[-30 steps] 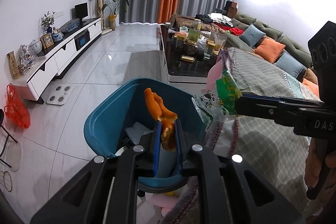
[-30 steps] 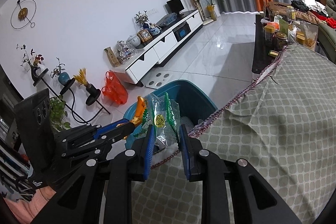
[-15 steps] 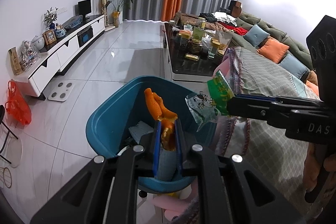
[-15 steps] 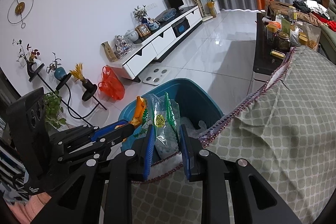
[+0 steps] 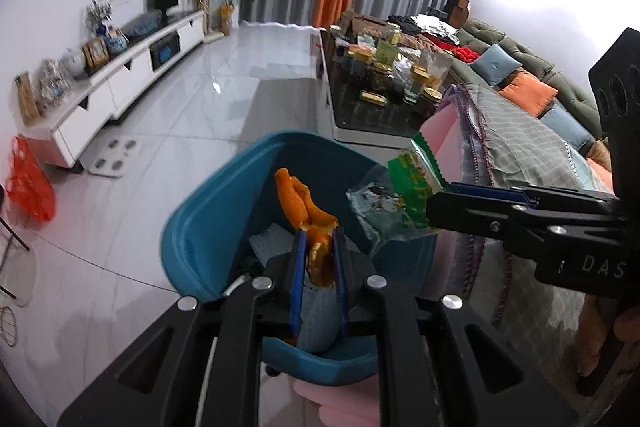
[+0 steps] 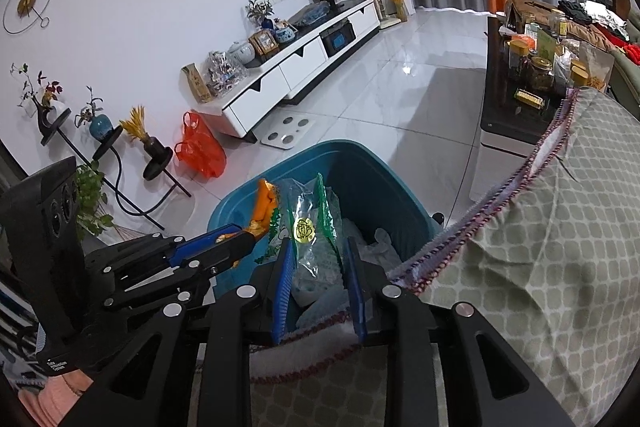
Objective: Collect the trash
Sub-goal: 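Lower both tools into the teal bin and open them to release the trash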
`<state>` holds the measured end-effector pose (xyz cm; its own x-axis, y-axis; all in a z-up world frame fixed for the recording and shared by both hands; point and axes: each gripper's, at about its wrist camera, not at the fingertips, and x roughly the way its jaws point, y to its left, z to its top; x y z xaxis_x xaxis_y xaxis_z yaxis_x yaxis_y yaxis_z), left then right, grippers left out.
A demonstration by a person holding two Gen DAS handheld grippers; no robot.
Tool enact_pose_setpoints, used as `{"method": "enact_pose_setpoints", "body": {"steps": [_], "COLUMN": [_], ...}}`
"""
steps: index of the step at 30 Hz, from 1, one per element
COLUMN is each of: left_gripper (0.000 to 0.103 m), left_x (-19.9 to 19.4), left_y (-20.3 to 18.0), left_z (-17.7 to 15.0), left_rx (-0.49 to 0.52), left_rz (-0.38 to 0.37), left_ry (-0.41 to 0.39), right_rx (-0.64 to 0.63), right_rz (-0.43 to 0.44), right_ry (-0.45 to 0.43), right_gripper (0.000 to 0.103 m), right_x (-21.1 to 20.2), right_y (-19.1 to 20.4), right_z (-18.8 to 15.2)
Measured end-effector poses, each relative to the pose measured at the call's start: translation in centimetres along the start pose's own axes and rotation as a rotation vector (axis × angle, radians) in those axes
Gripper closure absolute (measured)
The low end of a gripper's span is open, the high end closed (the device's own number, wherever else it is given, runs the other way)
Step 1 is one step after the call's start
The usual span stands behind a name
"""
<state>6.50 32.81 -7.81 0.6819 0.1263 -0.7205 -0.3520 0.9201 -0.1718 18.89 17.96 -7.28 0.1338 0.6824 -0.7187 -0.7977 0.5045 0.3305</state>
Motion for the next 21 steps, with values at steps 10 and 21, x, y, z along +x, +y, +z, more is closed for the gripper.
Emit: {"method": "enact_pose_setpoints", "body": {"steps": [10, 21], "left_gripper": [0.071, 0.005], "left_x": [1.7, -4.0], "left_y": [1.7, 0.0], "left_z": [-0.2, -1.7], "left_rx": [-0.059, -0.034], "left_rz": [-0.016, 0.014], "left_ry": [0.042, -0.114], "right_rx": [0.020, 0.022], "right_rz": [-0.018, -0.036], "right_ry": [-0.005, -0.144], "right_gripper": [0.056, 0.038], "right_x": [0.2, -6.2], "right_y": [-0.4, -1.0], "right_z": [0.0, -3.0]}}
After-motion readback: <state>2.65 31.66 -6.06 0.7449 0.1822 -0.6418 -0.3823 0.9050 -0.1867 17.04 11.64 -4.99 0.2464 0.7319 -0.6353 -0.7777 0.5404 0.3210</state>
